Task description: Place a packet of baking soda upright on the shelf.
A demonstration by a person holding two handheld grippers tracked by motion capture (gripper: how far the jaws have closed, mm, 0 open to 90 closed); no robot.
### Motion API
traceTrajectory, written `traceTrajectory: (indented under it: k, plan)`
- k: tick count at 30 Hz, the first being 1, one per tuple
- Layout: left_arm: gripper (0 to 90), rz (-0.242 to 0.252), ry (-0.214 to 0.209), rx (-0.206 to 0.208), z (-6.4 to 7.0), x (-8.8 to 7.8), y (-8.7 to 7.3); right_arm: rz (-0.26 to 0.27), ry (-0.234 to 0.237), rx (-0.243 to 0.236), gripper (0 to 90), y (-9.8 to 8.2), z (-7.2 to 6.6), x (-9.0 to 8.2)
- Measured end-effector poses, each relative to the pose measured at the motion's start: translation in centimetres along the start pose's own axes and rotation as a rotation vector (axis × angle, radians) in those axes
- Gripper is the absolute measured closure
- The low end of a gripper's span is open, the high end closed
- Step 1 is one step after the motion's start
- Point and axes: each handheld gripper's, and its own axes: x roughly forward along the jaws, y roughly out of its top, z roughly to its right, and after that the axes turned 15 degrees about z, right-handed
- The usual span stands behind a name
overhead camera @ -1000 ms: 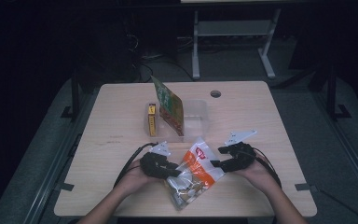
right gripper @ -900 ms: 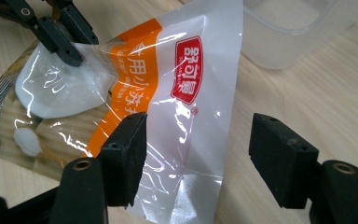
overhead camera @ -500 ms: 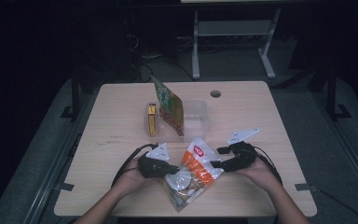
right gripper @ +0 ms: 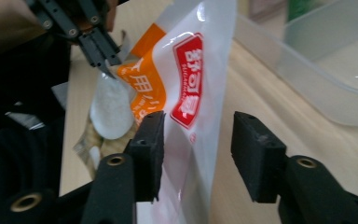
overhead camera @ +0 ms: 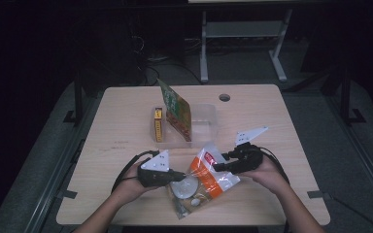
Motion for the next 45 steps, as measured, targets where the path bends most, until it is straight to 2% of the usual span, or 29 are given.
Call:
traceTrajectory:
  k: [3,9,12,14,18,23,25,27,28,30,33,38,42,45]
  plan:
    - [89.5,0.000,-0.003,0.014,0.1,-0.1,0.1,-0.030,0.036,0.002,64.8,0.0,-0.1,0.5]
    - [89.4,0.011,-0.012,0.020,0.2,-0.3,0.2,-0.046,0.077,0.028,75.8,0.0,-0.2,0.6]
    - [89.4,0.017,-0.014,0.019,0.1,-0.4,0.2,-0.048,0.090,0.030,84.5,0.1,-0.2,0.5]
    - [89.4,0.023,-0.010,0.011,0.1,-0.4,0.1,-0.053,0.103,0.014,89.7,0.1,-0.4,0.5]
    - [89.3,0.034,-0.016,0.002,-0.1,-0.6,0.0,-0.060,0.124,0.006,90.0,0.4,-0.6,0.4]
    - [88.6,0.058,-0.013,-0.024,-0.4,-0.9,-0.3,-0.035,0.162,0.004,90.0,0.8,-1.0,0.2]
    - [87.2,0.049,0.008,-0.031,-0.5,-0.9,-0.5,-0.036,0.168,-0.006,90.0,1.1,-1.2,0.1]
    - [81.2,0.037,0.026,-0.048,-0.7,-0.8,-0.7,-0.030,0.179,0.001,90.0,1.3,-1.3,0.0]
    - [76.7,0.035,0.030,-0.056,-0.7,-0.8,-0.8,-0.028,0.177,-0.013,90.0,1.3,-1.3,0.0]
    - [62.9,0.017,0.038,-0.070,-0.8,-0.6,-1.1,-0.029,0.169,-0.026,90.0,1.6,-1.7,0.0]
    - [46.8,0.025,0.065,-0.079,-0.9,-0.8,-1.2,-0.014,0.164,-0.055,90.0,2.1,-2.2,-0.1]
    - [39.1,0.061,0.097,-0.114,-1.1,-2.2,-1.0,0.018,0.150,-0.106,90.0,3.6,-3.0,-0.9]
    - [38.9,0.062,0.125,-0.125,-1.3,-3.2,-1.4,0.026,0.123,-0.132,90.0,4.6,-3.4,-1.7]
    - [38.6,0.065,0.143,-0.152,-1.5,-3.8,-1.7,0.016,0.096,-0.152,90.0,5.5,-3.6,-2.2]
